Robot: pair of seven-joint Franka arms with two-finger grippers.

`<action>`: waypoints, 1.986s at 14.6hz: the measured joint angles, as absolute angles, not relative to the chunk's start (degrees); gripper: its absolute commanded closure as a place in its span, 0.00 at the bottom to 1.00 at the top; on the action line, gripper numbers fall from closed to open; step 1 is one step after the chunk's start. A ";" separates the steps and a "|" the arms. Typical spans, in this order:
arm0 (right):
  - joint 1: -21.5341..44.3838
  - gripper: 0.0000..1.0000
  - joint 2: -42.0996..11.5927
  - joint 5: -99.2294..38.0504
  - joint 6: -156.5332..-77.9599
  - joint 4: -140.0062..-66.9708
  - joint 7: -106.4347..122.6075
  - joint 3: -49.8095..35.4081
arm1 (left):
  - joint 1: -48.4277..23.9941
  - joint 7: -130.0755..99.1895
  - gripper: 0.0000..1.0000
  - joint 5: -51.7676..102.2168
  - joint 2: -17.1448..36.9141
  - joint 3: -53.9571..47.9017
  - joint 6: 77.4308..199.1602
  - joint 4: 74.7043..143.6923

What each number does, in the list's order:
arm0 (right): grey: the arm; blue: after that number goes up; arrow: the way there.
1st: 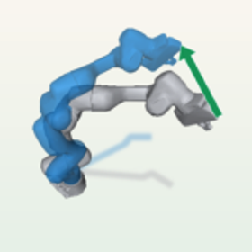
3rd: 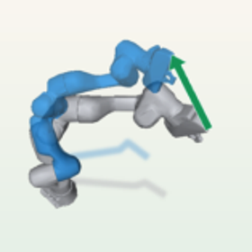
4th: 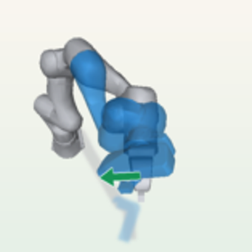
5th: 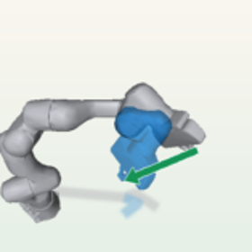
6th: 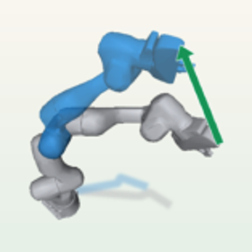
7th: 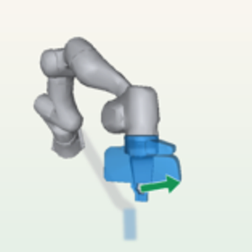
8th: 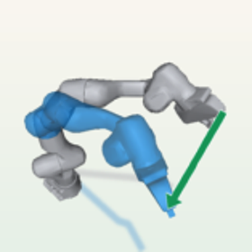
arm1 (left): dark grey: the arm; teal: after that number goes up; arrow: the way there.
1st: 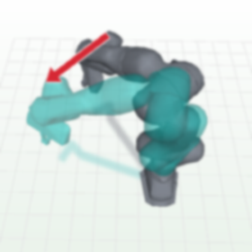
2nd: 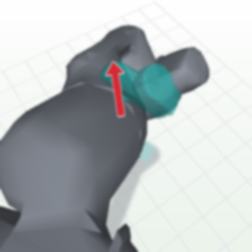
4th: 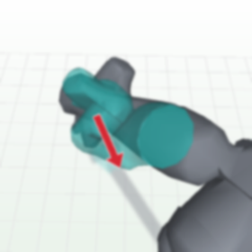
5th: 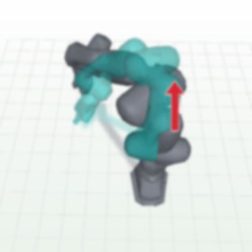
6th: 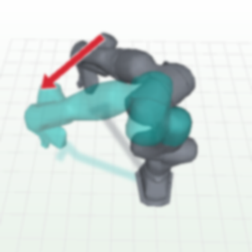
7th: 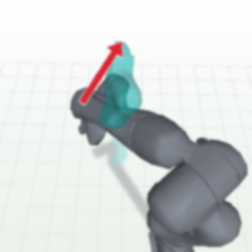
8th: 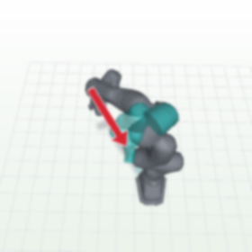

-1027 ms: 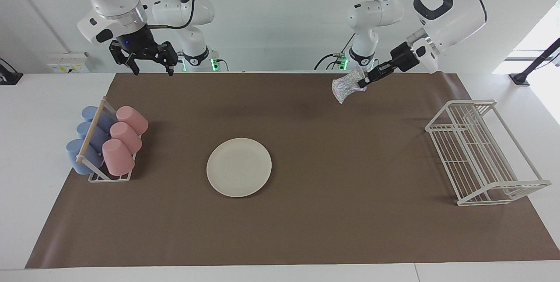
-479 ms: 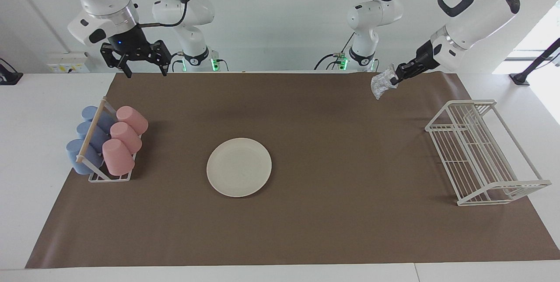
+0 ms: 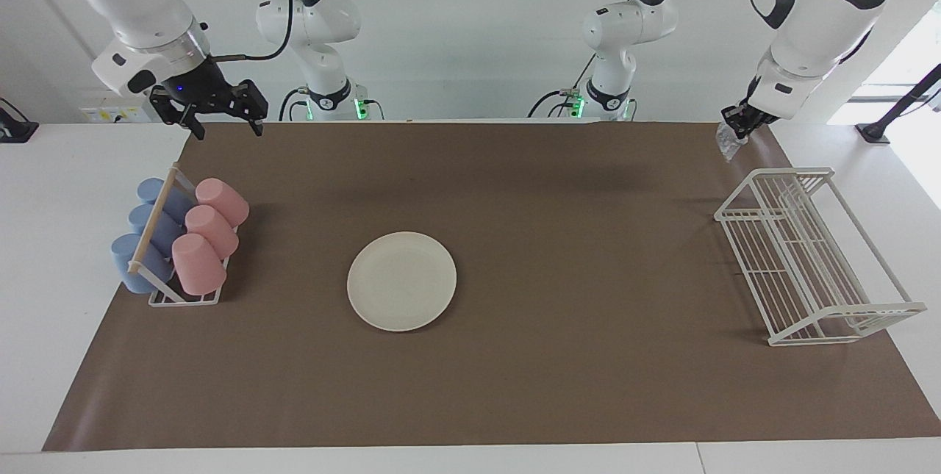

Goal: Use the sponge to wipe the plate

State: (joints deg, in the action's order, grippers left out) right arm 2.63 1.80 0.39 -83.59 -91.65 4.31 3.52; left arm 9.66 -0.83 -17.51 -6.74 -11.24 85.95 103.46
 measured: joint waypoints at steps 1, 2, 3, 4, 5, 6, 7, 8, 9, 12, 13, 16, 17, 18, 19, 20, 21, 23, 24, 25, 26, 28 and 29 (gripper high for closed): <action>2.63 0.00 1.82 0.39 -83.91 -91.65 4.28 3.52 | 9.21 1.14 1.00 -22.21 -6.50 -11.28 85.96 103.16; 2.64 0.00 1.84 0.39 -84.80 -91.65 4.28 3.51 | 9.00 2.74 1.00 -26.33 -6.32 -11.37 86.15 103.03; 2.65 0.00 1.84 0.39 -85.88 -91.65 4.25 3.49 | 8.55 3.81 1.00 -30.60 -6.02 -11.36 86.62 102.98; 2.67 0.00 1.84 0.39 -86.79 -91.66 4.05 3.47 | 8.00 4.35 1.00 -34.68 -5.52 -11.38 87.37 102.98; 2.69 0.00 1.84 0.39 -87.39 -91.67 3.57 3.45 | 7.48 4.62 1.00 -38.70 -4.64 -11.44 88.39 102.99; 2.73 0.00 1.84 0.39 -87.76 -91.71 2.93 3.40 | 6.90 4.71 1.00 -42.88 -3.41 -11.45 89.74 103.01; 2.80 0.00 1.84 0.39 -87.77 -91.72 2.58 3.34 | 6.38 4.72 1.00 -46.98 -1.72 -11.44 91.47 103.05; 2.87 0.00 1.84 0.39 -87.79 -91.72 2.44 3.28 | 6.12 4.72 1.00 -50.40 0.19 -11.49 93.15 103.05; 2.90 0.00 1.84 0.39 -87.81 -91.73 2.42 3.22 | 6.07 4.70 1.00 -53.28 2.24 -11.49 95.04 103.05; 2.83 0.00 1.84 0.39 -87.93 -91.74 2.37 3.23 | 6.11 3.66 1.00 -59.66 7.51 -11.26 100.20 102.99; 2.83 0.00 1.84 0.39 -87.96 -91.74 2.36 3.25 | 6.10 1.82 1.00 -61.15 8.75 -11.25 101.26 102.99; 2.89 0.00 1.84 0.39 -88.00 -91.74 2.36 3.17 | 4.44 -8.65 1.00 -63.92 12.13 -11.37 101.53 102.96; 2.89 0.00 1.84 0.39 -88.00 -91.74 2.36 3.13 | 3.35 -12.60 1.00 -64.17 13.17 -11.37 101.28 102.93; 2.89 0.00 1.84 0.39 -88.01 -91.74 2.36 3.11 | 2.52 -16.53 1.00 -64.24 14.07 -11.41 100.87 102.73; 2.89 0.00 1.84 0.39 -88.01 -91.74 2.36 3.08 | 1.98 -20.25 1.00 -64.26 14.82 -11.40 100.25 102.43; 2.89 0.00 1.84 0.39 -88.01 -91.74 2.36 3.05 | 1.57 -23.98 1.00 -64.27 15.51 -11.42 99.84 102.11; 2.89 0.00 1.84 0.39 -88.01 -91.74 2.36 3.03 | 1.13 -27.40 1.00 -64.29 16.12 -11.41 99.13 101.90; 2.90 0.00 1.84 0.39 -88.01 -91.74 2.36 2.98 | 0.49 -32.34 1.00 -64.31 16.89 -11.42 98.26 101.68; 2.90 0.00 1.84 0.39 -88.06 -91.74 2.36 2.96 | 0.32 -33.91 1.00 -64.31 17.06 -11.43 98.12 101.66; 2.90 0.00 1.84 0.39 -88.08 -91.74 2.36 2.95 | 0.27 -35.08 1.00 -64.31 17.15 -11.44 98.09 101.66; 2.90 0.00 1.84 0.39 -88.08 -91.74 2.36 2.95 | 0.27 -36.09 1.00 -64.31 17.19 -11.43 98.09 101.66; 2.90 0.00 1.84 0.39 -88.08 -91.74 2.36 2.95 | 0.26 -37.74 1.00 -64.31 17.24 -11.45 98.09 101.67; 2.90 0.00 1.84 0.39 -88.09 -91.74 2.36 2.95 | 0.23 -38.36 1.00 -64.26 17.27 -11.53 98.09 101.67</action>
State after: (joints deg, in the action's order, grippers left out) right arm 2.90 1.84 0.39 -88.09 -91.74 2.36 2.95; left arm 0.23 -38.36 -64.26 17.27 -11.53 98.09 101.67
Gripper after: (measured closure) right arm 0.000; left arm 0.965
